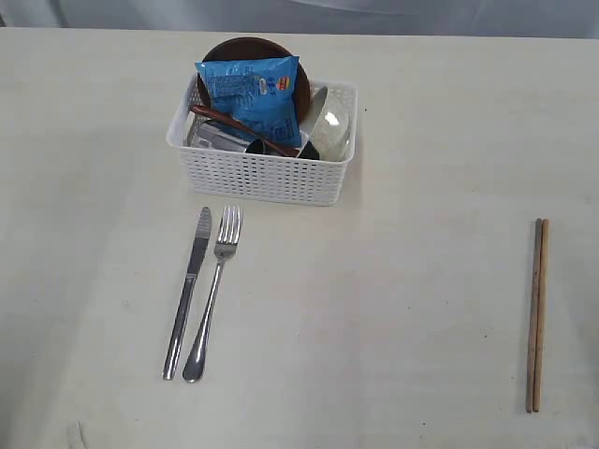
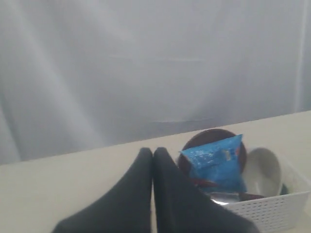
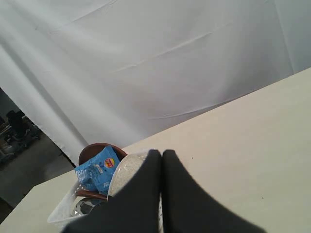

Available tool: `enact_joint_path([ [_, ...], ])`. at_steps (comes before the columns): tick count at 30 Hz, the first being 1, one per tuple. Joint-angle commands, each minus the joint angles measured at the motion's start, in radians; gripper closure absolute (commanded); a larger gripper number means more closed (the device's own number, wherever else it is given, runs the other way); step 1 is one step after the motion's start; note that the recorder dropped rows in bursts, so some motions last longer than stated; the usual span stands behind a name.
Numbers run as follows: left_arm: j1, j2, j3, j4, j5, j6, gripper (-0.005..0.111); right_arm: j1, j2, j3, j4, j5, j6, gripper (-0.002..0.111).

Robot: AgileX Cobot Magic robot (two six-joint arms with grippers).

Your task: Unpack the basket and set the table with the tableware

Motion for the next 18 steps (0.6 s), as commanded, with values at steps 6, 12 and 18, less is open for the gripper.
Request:
enact_joint_path([
  [6,0.084,-0.218,0.244,-0.008,-0.001,-0.008,0.107,0.003,-0.005,0.001,0.0,-0.003,-0.004,0.109],
  [12,0.084,-0.287,0.311,-0.008,0.004,-0.008,0.107,0.003,-0.005,0.001,0.0,-0.003,-0.004,0.109],
  [18,0.116,-0.287,0.311,-0.003,0.046,-0.004,0.107,0.003,-0.005,0.001,0.0,-0.003,-0.004,0.109],
])
